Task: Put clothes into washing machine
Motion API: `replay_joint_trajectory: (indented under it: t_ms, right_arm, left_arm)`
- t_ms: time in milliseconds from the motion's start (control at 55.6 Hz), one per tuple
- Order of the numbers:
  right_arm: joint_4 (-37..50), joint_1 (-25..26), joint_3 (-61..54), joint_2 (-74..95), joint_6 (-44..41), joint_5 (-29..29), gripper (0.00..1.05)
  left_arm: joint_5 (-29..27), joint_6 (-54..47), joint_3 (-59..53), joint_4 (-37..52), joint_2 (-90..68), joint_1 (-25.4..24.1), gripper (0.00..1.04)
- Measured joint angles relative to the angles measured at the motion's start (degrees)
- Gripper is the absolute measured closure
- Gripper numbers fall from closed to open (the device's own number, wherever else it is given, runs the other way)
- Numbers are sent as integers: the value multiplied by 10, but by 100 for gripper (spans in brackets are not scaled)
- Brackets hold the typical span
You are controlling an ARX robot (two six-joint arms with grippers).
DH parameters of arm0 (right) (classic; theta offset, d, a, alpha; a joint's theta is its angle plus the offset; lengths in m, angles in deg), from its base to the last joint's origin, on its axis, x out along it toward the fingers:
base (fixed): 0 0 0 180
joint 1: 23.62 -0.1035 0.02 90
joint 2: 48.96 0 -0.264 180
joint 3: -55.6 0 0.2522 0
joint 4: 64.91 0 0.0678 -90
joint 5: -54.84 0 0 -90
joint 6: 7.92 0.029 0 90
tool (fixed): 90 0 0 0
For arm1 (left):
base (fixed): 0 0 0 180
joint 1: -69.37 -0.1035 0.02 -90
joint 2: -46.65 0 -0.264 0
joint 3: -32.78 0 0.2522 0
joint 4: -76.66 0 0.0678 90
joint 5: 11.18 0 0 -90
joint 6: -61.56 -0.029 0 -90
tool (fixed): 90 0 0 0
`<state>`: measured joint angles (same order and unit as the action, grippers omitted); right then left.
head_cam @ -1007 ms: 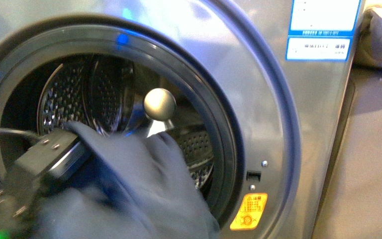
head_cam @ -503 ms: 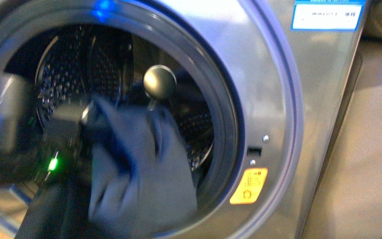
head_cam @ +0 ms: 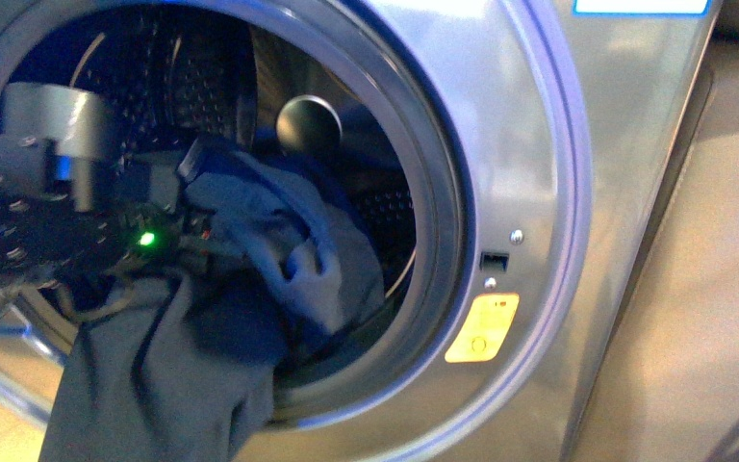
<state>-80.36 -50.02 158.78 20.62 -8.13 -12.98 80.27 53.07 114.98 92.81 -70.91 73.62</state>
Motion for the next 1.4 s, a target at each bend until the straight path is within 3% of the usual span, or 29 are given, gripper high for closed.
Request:
replay_joint_trajectory:
  t_ms: [72,162,216,270,665,1079,1402]
  right_arm:
    - [6,-3,-1,-1,-3,-8,8]
    - [99,-18,-45,-17,-33,-174,8]
    - [113,-14,-80,-40,-36,-247,8]
    - [113,2,-129,-74,-33,-280,8]
    - [98,132,-399,-243,45,-336,8]
    - [71,108,-512,-290,115,-358,8]
    - [66,107,-538,-308,137,-359,8]
  left_arm:
    - [0,0,14,-3,-10,1,96]
    - [-4,-1,29,-5,-21,2,96]
    - [-4,-2,42,-7,-30,3,96]
    - [-7,-2,56,-7,-41,3,96]
    - [-34,8,116,1,-102,6,96]
    - [-40,18,165,1,-148,19,96]
    - [-43,34,193,1,-180,36,96]
